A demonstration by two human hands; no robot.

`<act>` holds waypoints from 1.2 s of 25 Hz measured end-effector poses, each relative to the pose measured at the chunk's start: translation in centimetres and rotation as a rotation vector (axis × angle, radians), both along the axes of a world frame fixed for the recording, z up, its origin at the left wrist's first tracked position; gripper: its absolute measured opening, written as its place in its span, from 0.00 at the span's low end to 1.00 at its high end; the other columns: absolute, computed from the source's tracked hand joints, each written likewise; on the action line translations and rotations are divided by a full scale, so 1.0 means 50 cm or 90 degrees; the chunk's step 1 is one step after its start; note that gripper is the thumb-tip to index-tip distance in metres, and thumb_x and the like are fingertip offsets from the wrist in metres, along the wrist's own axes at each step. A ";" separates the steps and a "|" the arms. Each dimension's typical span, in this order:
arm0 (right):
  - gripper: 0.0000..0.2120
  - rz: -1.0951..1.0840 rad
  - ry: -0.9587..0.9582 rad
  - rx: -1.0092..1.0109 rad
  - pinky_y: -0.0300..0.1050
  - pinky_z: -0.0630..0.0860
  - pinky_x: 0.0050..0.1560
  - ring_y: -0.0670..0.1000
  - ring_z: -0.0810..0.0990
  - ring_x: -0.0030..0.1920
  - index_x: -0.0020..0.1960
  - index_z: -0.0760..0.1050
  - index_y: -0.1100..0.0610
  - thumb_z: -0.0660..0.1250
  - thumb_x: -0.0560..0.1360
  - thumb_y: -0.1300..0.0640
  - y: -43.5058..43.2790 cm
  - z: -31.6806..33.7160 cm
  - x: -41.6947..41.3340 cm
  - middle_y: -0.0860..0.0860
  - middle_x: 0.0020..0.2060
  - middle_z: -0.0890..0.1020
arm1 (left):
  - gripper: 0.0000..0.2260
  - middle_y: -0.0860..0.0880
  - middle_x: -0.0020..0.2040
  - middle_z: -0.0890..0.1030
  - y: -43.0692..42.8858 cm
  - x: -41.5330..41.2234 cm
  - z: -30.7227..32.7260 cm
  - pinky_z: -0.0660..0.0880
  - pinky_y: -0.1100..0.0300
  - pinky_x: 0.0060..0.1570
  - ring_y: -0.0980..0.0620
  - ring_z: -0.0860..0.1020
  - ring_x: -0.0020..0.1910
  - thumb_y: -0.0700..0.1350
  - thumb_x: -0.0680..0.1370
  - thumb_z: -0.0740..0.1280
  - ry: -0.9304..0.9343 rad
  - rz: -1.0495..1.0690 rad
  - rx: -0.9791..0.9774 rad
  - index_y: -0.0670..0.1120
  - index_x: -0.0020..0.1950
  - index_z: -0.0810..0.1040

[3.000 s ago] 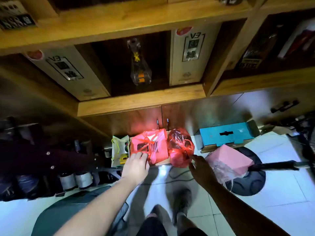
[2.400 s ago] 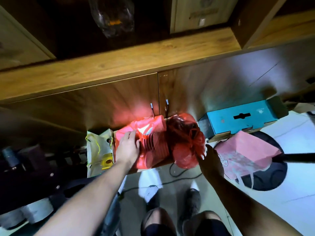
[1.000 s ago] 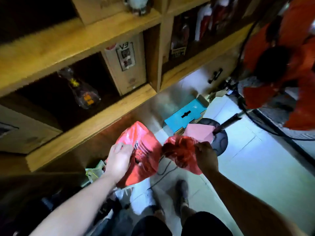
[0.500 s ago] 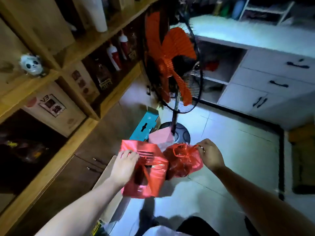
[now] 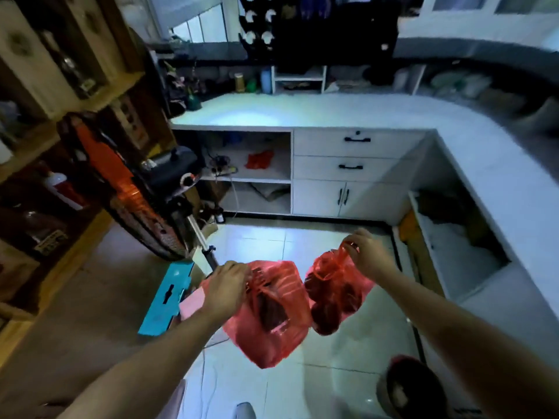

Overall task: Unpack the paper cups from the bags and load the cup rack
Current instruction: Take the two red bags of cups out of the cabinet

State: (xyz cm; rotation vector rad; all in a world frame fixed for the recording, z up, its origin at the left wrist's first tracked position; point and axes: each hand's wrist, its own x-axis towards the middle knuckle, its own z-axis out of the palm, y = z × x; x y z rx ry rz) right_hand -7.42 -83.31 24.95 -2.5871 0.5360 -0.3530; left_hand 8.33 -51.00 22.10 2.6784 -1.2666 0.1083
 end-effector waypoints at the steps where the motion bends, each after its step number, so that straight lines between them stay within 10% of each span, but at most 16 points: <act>1: 0.05 -0.025 -0.002 -0.015 0.50 0.76 0.48 0.58 0.80 0.47 0.50 0.84 0.58 0.69 0.78 0.60 -0.045 0.015 -0.017 0.55 0.48 0.79 | 0.13 0.51 0.36 0.80 -0.058 0.003 0.015 0.75 0.56 0.37 0.46 0.79 0.39 0.38 0.66 0.77 -0.014 -0.029 -0.009 0.50 0.44 0.78; 6: 0.07 -0.128 -0.010 -0.066 0.52 0.77 0.49 0.57 0.79 0.47 0.52 0.83 0.58 0.68 0.78 0.58 -0.249 0.067 -0.064 0.54 0.49 0.78 | 0.04 0.51 0.36 0.79 -0.325 0.071 0.068 0.70 0.54 0.41 0.46 0.77 0.41 0.44 0.74 0.64 -0.024 -0.158 -0.114 0.51 0.40 0.76; 19: 0.05 -0.418 -0.046 -0.113 0.49 0.77 0.51 0.58 0.80 0.48 0.50 0.84 0.57 0.70 0.76 0.61 -0.673 0.157 -0.001 0.55 0.49 0.80 | 0.04 0.50 0.44 0.83 -0.968 0.329 0.139 0.70 0.51 0.53 0.45 0.77 0.50 0.42 0.74 0.70 -0.045 -0.387 -0.151 0.51 0.46 0.79; 30: 0.04 -0.385 -0.160 -0.176 0.51 0.79 0.49 0.55 0.81 0.44 0.49 0.84 0.59 0.71 0.75 0.64 -1.114 0.284 0.104 0.52 0.48 0.80 | 0.04 0.50 0.40 0.83 -1.493 0.466 0.297 0.72 0.52 0.49 0.44 0.78 0.46 0.40 0.73 0.72 -0.082 -0.464 -0.204 0.48 0.43 0.80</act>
